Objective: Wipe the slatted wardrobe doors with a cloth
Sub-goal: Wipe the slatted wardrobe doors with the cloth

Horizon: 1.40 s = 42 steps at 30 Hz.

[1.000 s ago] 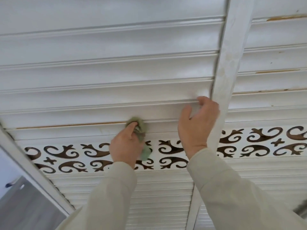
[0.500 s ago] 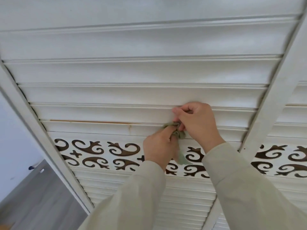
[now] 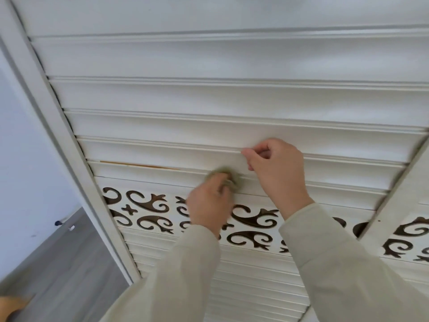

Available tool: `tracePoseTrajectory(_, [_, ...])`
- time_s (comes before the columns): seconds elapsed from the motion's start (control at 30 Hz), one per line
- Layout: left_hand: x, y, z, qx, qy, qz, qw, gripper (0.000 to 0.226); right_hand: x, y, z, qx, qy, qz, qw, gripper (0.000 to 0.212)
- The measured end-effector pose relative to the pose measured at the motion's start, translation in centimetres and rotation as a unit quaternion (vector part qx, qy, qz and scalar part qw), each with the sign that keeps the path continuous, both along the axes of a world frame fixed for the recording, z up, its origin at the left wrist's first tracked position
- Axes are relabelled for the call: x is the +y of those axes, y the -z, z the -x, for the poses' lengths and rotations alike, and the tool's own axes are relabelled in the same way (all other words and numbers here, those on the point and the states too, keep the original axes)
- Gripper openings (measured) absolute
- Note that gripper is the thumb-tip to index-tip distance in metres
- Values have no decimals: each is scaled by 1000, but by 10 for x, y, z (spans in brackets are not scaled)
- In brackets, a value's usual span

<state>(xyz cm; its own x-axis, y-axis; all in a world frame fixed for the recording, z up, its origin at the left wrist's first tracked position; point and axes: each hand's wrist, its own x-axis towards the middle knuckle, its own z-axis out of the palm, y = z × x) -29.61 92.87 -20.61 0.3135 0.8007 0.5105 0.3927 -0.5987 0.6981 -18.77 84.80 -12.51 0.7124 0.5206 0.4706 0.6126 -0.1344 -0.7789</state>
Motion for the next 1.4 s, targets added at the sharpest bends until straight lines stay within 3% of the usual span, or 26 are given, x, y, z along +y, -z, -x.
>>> tracePoseTrajectory(0.07, [-9, -7, -11, 27, 60, -67, 996, 39, 9, -5, 7, -30, -7, 12, 999, 18])
tracePoseTrajectory(0.17, [18, 0, 7, 15, 55, -149, 987, 34, 21, -9, 21, -76, -37, 22, 996, 11])
tracePoseTrajectory(0.43, [144, -7, 132, 0, -162, 2, 987, 26, 71, -26, 70, -169, -122, -21, 978, 12])
tracePoseTrajectory(0.57, [148, -2, 133, -22, -203, 25, 979, 23, 103, -29, 98, -193, -179, -45, 964, 10])
tracePoseTrajectory(0.7, [122, 5, 109, -3, -81, -105, 991, 26, 138, -30, 118, -242, -224, -38, 943, 10])
tracePoseTrajectory(0.77, [134, 8, 113, 16, -35, -212, 977, 28, 151, -30, 120, -263, -221, -29, 939, 9])
tracePoseTrajectory(0.83, [158, 7, 135, 41, -32, -262, 964, 27, 158, -31, 118, -267, -214, -26, 939, 7])
tracePoseTrajectory(0.9, [187, 6, 169, 40, -105, -233, 966, 29, 163, -31, 120, -259, -222, -18, 940, 6])
tracePoseTrajectory(0.97, [209, 0, 196, 42, -184, -137, 972, 25, 166, -33, 121, -269, -226, -5, 936, 6])
tracePoseTrajectory(1.07, [215, -7, 200, 66, -234, -40, 969, 21, 173, -34, 124, -282, -222, -7, 933, 5])
tracePoseTrajectory(1.13, [195, -8, 183, 57, -193, -50, 978, 19, 174, -33, 123, -280, -215, -14, 935, 4])
tracePoseTrajectory(1.2, [171, 2, 158, 43, -88, -138, 986, 19, 174, -29, 120, -285, -209, -29, 935, 3])
tracePoseTrajectory(1.3, [166, 10, 139, 42, 24, -256, 965, 26, 174, -26, 119, -284, -211, -43, 934, 3])
tracePoseTrajectory(1.37, [176, 9, 150, 40, 1, -232, 972, 28, 173, -24, 118, -281, -215, -44, 934, 4])
tracePoseTrajectory(1.4, [184, 11, 160, 26, -44, -167, 985, 30, 173, -24, 117, -283, -215, -45, 934, 5])
